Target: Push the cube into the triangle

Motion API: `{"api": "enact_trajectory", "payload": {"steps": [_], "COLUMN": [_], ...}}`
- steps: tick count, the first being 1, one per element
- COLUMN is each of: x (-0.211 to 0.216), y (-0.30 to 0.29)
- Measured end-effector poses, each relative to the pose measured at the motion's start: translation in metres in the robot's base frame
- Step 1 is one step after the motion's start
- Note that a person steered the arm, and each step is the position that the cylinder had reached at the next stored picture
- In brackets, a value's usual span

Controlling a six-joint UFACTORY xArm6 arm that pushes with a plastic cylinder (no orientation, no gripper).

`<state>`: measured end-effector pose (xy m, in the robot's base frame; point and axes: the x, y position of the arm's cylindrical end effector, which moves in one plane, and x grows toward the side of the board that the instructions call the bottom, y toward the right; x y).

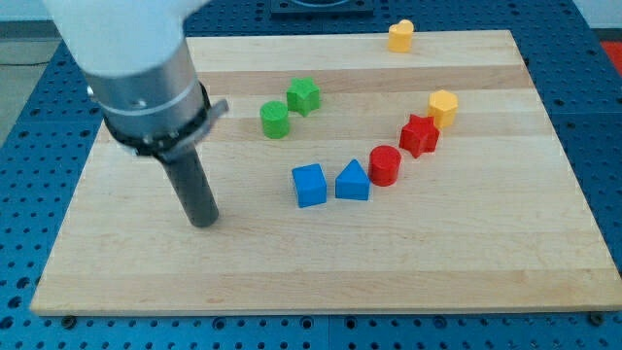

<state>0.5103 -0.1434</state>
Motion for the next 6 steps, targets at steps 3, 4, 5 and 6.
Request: {"api": "enact_trajectory", "payload": {"steps": [3,4,5,6], "x": [-0.026,-0.027,-0.027,-0.028], "y": [0.101,0.11,0.113,0.114]}}
